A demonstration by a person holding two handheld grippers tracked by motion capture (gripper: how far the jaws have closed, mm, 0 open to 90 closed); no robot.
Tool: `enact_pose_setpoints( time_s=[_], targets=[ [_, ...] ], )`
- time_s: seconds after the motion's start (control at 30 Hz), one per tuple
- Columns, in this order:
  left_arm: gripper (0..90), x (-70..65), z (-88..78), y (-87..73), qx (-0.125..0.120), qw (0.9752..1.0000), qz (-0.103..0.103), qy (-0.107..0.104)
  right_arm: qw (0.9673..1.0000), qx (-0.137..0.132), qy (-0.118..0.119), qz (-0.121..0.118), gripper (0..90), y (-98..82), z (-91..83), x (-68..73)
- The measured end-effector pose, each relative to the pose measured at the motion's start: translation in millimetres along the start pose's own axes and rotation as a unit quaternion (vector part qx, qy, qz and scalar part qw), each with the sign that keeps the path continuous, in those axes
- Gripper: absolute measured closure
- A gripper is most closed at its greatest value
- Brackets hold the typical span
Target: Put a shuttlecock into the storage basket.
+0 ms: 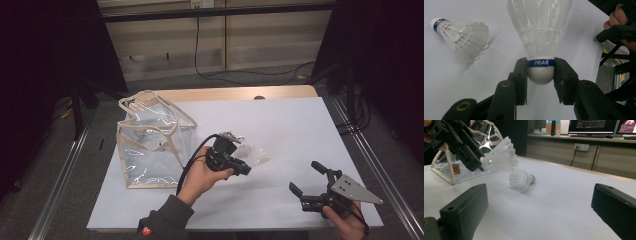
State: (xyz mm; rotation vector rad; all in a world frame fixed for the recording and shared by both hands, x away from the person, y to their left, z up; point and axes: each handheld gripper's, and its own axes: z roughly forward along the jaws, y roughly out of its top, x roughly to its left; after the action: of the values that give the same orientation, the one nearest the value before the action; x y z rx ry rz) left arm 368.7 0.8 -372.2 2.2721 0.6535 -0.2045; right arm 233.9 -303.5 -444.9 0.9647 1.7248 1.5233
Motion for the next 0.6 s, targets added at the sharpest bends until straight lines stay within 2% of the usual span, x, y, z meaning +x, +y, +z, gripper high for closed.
enact_pose_setpoints(
  time_s=[0.6],
  targets=[
    [65.3, 0.4, -16.0, 6.4, 0.006, 0.9999, 0.009, 0.011, 1.0000, -0.001, 0.001, -0.003, 0.8, 0.1, 0.1, 0.1]
  ],
)
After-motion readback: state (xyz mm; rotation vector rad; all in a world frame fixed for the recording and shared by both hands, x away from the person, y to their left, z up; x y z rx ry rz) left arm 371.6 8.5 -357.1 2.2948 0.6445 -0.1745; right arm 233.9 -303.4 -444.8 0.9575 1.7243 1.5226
